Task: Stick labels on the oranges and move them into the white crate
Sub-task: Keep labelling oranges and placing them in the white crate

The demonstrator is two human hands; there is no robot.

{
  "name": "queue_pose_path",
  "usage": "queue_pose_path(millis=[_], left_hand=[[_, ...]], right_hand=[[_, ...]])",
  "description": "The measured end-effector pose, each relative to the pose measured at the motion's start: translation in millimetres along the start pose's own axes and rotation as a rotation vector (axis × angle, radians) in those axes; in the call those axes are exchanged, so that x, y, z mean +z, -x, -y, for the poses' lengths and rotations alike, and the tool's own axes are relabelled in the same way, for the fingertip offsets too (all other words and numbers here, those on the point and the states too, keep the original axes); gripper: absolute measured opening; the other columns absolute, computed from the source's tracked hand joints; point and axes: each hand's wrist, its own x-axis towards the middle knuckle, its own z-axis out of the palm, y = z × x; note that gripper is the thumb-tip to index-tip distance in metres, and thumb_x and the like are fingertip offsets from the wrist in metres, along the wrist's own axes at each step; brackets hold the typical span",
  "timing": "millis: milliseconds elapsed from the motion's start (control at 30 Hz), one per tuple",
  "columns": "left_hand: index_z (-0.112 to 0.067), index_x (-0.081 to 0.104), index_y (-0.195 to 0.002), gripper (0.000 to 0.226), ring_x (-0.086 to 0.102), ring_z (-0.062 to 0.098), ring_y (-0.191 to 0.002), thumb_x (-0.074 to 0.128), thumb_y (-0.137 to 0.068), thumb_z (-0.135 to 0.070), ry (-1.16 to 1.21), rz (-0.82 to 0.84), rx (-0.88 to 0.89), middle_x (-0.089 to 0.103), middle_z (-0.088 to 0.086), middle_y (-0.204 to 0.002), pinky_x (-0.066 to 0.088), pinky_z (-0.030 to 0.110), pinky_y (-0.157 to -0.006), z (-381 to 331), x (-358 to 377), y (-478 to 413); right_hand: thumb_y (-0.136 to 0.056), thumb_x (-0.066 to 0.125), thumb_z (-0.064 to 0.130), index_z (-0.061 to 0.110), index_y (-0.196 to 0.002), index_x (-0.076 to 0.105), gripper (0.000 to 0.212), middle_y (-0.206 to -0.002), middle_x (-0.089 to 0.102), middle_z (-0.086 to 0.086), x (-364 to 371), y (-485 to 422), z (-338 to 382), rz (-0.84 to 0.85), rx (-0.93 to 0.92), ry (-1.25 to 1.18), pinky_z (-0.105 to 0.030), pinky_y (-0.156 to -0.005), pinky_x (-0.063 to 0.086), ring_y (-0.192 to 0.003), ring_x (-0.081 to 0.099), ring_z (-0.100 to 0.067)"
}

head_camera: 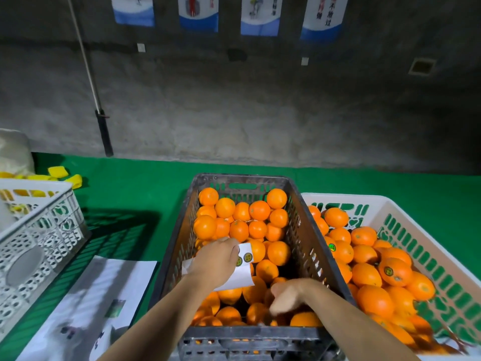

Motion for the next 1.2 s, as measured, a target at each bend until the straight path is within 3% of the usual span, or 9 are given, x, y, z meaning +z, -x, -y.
queue_pose_path(millis=[67, 233, 333, 467, 600, 767, 867, 1033, 1200], left_hand=[[-0.021, 0.060, -0.119, 0.025, 0.061, 0.021, -0.093, 0.041, -0.104, -0.029, -0.038, -0.097, 0.030, 0.064, -0.001, -0.108, 0.052, 0.038, -0.071, -1.4, -2.2, -2.9], [-0.023, 0.058, -0.120, 0.024, 0.062, 0.020, -0.091, 0.040, -0.105, -0.028, -0.015, -0.233, -0.035, 0.063, -0.005, -0.106, 0.045, 0.034, -0.064, -5.1, -10.2, -5.7], [-0.024, 0.057, -0.115, 0.024, 0.060, 0.017, -0.089, 0.035, -0.106, -0.030, -0.055, -0.211, -0.055, 0.063, -0.007, -0.102, 0.044, 0.033, -0.064, -7.8, -11.3, -6.1], [-0.026, 0.054, -0.110, 0.024, 0.052, 0.013, -0.075, 0.032, -0.107, -0.033, -0.056, -0.182, -0.080, 0.062, -0.008, -0.091, 0.039, 0.031, -0.058, -9.2, -10.7, -5.6], [-0.027, 0.048, -0.104, 0.012, 0.051, 0.014, -0.071, 0.037, -0.105, -0.030, -0.056, -0.158, -0.122, 0.055, -0.009, -0.082, 0.041, 0.032, -0.056, -5.5, -10.5, -6.0], [-0.026, 0.046, -0.092, 0.013, 0.051, 0.017, -0.074, 0.044, -0.102, -0.019, -0.084, -0.136, -0.117, 0.049, -0.009, -0.081, 0.044, 0.037, -0.060, -4.0, -6.3, -5.4], [-0.030, 0.054, -0.097, 0.012, 0.057, 0.017, -0.082, 0.044, -0.104, -0.030, -0.027, -0.195, -0.081, 0.061, -0.007, -0.090, 0.044, 0.032, -0.063, -3.7, -6.2, -3.8], [-0.023, 0.060, -0.123, 0.048, 0.058, 0.013, -0.096, 0.042, -0.097, -0.059, 0.022, -0.199, -0.063, 0.066, -0.006, -0.108, 0.043, 0.024, -0.073, -4.7, -5.5, -0.5], [-0.025, 0.058, -0.128, 0.044, 0.058, 0.012, -0.098, 0.037, -0.101, -0.053, 0.026, -0.196, -0.098, 0.065, -0.007, -0.112, 0.035, 0.020, -0.070, -4.8, -6.6, -1.0]], right_hand=[[-0.068, 0.063, 0.069, 0.017, -0.145, 0.042, 0.095, -0.136, 0.058, -0.006, -2.8, 1.1, 2.7, -0.220, -0.042, -0.354, -0.037, -0.082, 0.055, -0.105, 0.063, -0.022], [-0.091, 0.046, 0.066, 0.017, -0.131, 0.050, 0.063, -0.097, 0.067, -0.010, -28.7, 8.6, 7.4, -0.588, -0.035, -1.238, -0.026, -0.054, 0.046, -0.068, 0.066, -0.022], [-0.095, 0.044, 0.063, 0.014, -0.127, 0.050, 0.059, -0.099, 0.065, -0.018, -44.9, 17.8, -2.2, -0.507, -0.070, -1.741, -0.025, -0.050, 0.040, -0.064, 0.060, -0.025], [-0.090, 0.039, 0.065, -0.001, -0.108, 0.064, 0.072, -0.083, 0.067, -0.015, -56.1, 33.0, -12.4, -0.324, -0.472, -2.253, -0.020, -0.049, 0.044, -0.056, 0.060, -0.020], [-0.092, 0.038, 0.063, 0.003, -0.129, 0.053, 0.072, -0.112, 0.072, -0.021, -54.6, 35.3, -14.2, -0.260, -0.871, -2.604, -0.034, -0.054, 0.054, -0.068, 0.071, -0.030], [-0.098, 0.019, 0.066, 0.013, -0.125, 0.062, 0.073, -0.117, 0.073, -0.008, -51.3, 30.1, -7.8, -0.351, -1.165, -2.748, -0.039, -0.086, 0.045, -0.106, 0.068, -0.029], [-0.101, 0.017, 0.063, 0.015, -0.124, 0.065, 0.071, -0.117, 0.073, -0.007, -48.8, 28.4, -7.9, -0.405, -1.070, -2.675, -0.041, -0.087, 0.046, -0.109, 0.067, -0.028], [-0.105, 0.038, 0.045, 0.017, -0.122, 0.062, 0.040, -0.108, 0.073, -0.008, -50.8, 30.4, 14.6, -0.676, -0.479, -1.876, -0.040, -0.086, 0.045, -0.100, 0.066, -0.026], [-0.105, 0.046, 0.023, 0.016, -0.121, 0.066, 0.027, -0.103, 0.070, -0.001, -39.9, 33.7, 37.1, -0.707, -0.412, -1.116, -0.032, -0.080, 0.049, -0.100, 0.066, -0.024]])
